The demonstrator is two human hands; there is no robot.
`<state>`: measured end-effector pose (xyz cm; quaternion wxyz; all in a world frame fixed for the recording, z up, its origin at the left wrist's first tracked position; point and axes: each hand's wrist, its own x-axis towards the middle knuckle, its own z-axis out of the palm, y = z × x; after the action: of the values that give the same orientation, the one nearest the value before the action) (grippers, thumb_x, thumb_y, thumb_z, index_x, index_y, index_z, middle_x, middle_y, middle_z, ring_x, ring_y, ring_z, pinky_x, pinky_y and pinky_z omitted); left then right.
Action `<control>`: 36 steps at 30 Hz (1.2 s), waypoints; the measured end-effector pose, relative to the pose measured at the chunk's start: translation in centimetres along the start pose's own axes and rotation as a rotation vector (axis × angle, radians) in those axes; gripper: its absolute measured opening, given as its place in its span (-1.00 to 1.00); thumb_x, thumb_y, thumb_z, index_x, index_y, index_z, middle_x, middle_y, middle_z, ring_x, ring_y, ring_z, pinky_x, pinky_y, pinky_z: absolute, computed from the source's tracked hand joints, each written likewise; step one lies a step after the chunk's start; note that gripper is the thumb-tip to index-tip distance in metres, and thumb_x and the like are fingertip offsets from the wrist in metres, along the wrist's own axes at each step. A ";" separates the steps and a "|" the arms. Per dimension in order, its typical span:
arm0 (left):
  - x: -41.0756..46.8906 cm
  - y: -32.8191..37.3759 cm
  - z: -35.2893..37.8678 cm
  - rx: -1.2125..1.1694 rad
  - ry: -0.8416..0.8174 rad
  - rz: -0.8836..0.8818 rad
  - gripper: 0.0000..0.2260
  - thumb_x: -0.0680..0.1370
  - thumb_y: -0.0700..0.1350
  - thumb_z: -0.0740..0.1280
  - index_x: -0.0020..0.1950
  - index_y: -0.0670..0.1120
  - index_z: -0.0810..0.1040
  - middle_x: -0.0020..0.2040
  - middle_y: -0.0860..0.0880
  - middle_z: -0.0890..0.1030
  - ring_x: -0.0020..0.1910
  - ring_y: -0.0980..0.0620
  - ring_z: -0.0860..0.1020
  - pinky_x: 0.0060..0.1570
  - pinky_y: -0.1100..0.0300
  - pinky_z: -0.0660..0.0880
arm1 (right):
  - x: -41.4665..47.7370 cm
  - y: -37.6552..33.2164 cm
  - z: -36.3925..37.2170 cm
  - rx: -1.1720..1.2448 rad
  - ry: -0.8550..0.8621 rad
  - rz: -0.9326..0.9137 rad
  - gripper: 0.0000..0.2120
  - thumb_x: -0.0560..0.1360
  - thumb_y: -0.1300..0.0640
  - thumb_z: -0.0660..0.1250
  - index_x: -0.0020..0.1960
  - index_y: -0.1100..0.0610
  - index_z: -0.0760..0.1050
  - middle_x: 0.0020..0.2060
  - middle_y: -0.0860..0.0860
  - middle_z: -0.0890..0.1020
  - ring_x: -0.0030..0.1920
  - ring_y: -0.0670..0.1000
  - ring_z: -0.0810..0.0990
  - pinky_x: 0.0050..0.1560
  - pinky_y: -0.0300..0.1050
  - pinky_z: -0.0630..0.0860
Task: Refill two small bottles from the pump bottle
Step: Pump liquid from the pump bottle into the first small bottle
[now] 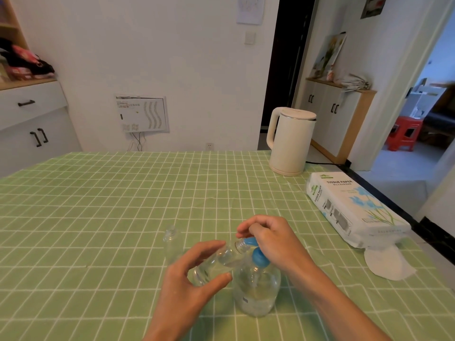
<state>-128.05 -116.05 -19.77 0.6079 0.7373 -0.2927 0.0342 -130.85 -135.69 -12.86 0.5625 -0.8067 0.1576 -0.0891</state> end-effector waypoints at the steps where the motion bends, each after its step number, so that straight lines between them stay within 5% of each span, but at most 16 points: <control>1: 0.0 0.0 0.0 0.003 0.001 -0.002 -0.47 0.38 -0.26 0.66 0.19 0.24 0.67 0.14 0.16 0.75 0.19 0.16 0.69 0.21 0.43 0.50 | 0.0 0.0 0.0 -0.001 0.000 -0.003 -0.65 0.64 0.27 0.22 -0.10 0.04 0.74 -0.15 -0.09 0.80 -0.07 -0.24 0.74 -0.04 -0.37 0.53; 7: 0.2 0.0 0.1 -0.005 0.014 0.003 -0.50 0.36 -0.18 0.67 0.19 0.23 0.67 0.14 0.17 0.75 0.19 0.15 0.69 0.22 0.39 0.51 | 0.0 0.3 0.2 0.042 -0.014 0.005 -0.61 0.62 0.33 0.18 -0.10 0.06 0.74 -0.16 -0.06 0.80 -0.08 -0.24 0.74 -0.16 -0.54 0.50; 15: -0.1 -0.2 0.1 0.003 0.009 -0.019 -0.46 0.37 -0.27 0.66 0.18 0.24 0.68 0.14 0.20 0.75 0.19 0.19 0.68 0.18 0.46 0.50 | -0.1 0.9 0.8 0.031 -0.015 0.012 -0.57 0.61 0.38 0.14 -0.11 0.08 0.73 -0.21 -0.05 0.80 -0.08 -0.17 0.75 0.02 -0.29 0.56; 20: -0.2 -0.1 0.0 0.003 0.012 -0.014 -0.45 0.38 -0.27 0.66 0.20 0.24 0.67 0.15 0.19 0.74 0.19 0.18 0.69 0.19 0.44 0.50 | -0.3 0.4 0.5 0.010 0.009 -0.006 -0.58 0.63 0.35 0.14 -0.11 0.06 0.73 -0.18 -0.07 0.80 -0.10 -0.23 0.74 -0.14 -0.51 0.51; 27: 0.0 0.5 -0.1 -0.038 0.031 -0.004 -0.54 0.32 0.03 0.59 0.20 0.27 0.66 0.15 0.21 0.74 0.19 0.18 0.68 0.20 0.45 0.49 | 0.0 -0.2 0.0 -0.051 0.000 -0.006 -0.61 0.63 0.30 0.19 -0.11 0.01 0.74 -0.17 -0.13 0.79 -0.06 -0.25 0.73 0.02 -0.31 0.55; 33: 0.1 -0.1 -0.2 -0.019 0.011 0.002 -0.51 0.38 -0.17 0.64 0.21 0.22 0.67 0.16 0.16 0.74 0.21 0.13 0.68 0.23 0.40 0.51 | 0.0 0.3 0.3 0.001 -0.012 0.000 -0.56 0.60 0.36 0.14 -0.11 0.05 0.73 -0.16 -0.07 0.80 -0.08 -0.24 0.74 -0.10 -0.43 0.52; 36: 0.0 -0.4 -0.3 0.015 0.002 -0.002 -0.49 0.39 -0.27 0.66 0.20 0.20 0.68 0.15 0.18 0.74 0.21 0.14 0.68 0.22 0.41 0.51 | 0.0 0.8 0.8 0.006 -0.014 0.018 -0.56 0.58 0.40 0.13 -0.11 0.07 0.73 -0.18 -0.04 0.80 -0.10 -0.21 0.74 -0.02 -0.31 0.54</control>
<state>-127.73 -115.76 -20.04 0.6027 0.7421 -0.2911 0.0367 -130.70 -135.24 -13.85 0.5669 -0.8040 0.1609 -0.0789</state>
